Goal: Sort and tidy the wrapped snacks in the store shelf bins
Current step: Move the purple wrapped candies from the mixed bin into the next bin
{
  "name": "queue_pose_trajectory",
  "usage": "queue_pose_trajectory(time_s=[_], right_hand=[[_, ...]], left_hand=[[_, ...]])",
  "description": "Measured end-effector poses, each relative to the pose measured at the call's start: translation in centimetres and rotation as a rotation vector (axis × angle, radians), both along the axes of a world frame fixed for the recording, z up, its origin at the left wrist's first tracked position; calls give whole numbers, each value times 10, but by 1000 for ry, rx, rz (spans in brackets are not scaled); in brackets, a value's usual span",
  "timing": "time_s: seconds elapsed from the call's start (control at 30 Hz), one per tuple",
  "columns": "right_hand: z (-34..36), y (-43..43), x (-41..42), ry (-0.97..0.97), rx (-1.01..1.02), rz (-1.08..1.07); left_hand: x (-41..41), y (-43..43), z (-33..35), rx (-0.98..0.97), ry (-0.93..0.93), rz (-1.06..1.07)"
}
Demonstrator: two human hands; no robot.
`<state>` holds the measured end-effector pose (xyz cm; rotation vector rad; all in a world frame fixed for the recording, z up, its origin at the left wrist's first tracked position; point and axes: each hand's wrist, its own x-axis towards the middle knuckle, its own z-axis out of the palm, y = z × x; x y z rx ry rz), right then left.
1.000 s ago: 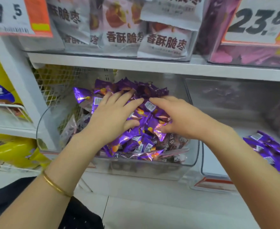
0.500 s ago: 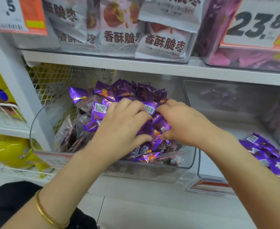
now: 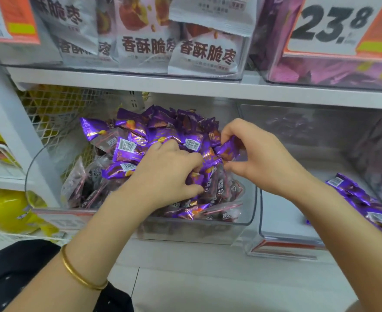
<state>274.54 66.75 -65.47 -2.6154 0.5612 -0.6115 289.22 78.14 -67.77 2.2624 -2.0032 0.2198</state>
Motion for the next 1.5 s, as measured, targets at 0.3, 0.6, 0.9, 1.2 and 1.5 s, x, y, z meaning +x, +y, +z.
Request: queue_pose_trajectory(time_s=[0.3,0.6,0.9,1.2,1.5], right_hand=[[-8,4,-3,-53,-13,-13],[-2,5,-9,-197,347,99],[5,1,-14,-262,551,114],[9,6,-14,-304,676,84],[8,5,-18,-344,749,56]], left_hand=[[20,7,3,-227,739,60],[19,9,7,-356,1026,42],[12,7,11,-396,1363,164],[-7,2,13,-396,1654,-83],[-10,-1,12,-391,1832,-95]])
